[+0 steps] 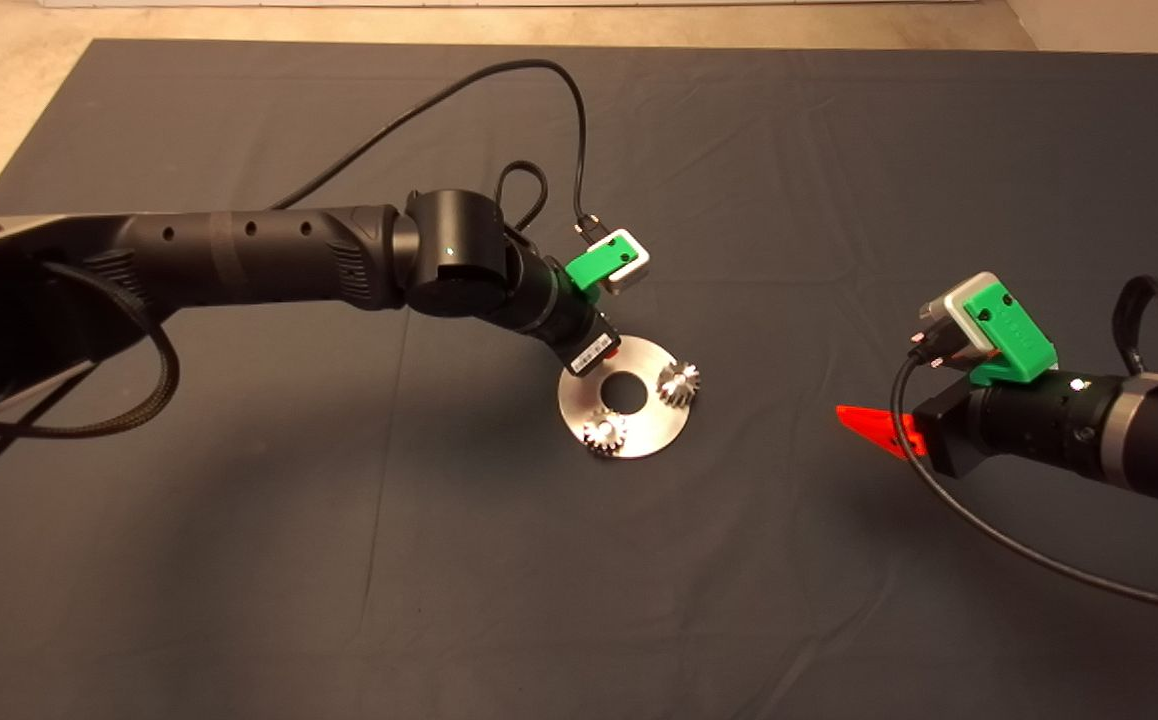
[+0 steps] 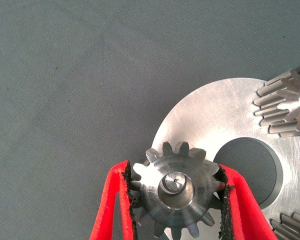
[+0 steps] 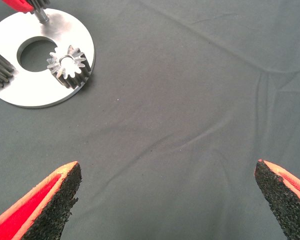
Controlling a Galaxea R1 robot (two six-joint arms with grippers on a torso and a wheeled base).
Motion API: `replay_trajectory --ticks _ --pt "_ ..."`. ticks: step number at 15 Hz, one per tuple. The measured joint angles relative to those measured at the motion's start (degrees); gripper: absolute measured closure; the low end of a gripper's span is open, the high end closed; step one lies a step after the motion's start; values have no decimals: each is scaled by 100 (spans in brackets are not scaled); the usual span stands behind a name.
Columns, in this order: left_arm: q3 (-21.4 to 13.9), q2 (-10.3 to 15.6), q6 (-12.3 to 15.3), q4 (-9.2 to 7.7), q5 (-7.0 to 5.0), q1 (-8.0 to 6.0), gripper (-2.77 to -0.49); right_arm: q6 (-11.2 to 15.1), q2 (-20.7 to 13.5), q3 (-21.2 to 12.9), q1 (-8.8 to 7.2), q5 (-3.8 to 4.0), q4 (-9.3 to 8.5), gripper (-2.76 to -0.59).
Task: Install three planetary gears onto the carrier pins
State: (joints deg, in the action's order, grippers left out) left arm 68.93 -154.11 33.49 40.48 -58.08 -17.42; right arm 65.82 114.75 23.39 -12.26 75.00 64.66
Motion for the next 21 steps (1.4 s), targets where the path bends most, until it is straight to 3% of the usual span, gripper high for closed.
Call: replay_trajectory --ticks 7,10,21 --pt "65 -18 0 -17 74 11 -62 0 0 0 0 0 0 -260" --pt "113 -29 -28 24 69 108 -62 -2 -1 0 0 2 -2 -260" --pt "117 -13 -33 20 66 106 -62 -2 0 0 0 0 -2 -260"
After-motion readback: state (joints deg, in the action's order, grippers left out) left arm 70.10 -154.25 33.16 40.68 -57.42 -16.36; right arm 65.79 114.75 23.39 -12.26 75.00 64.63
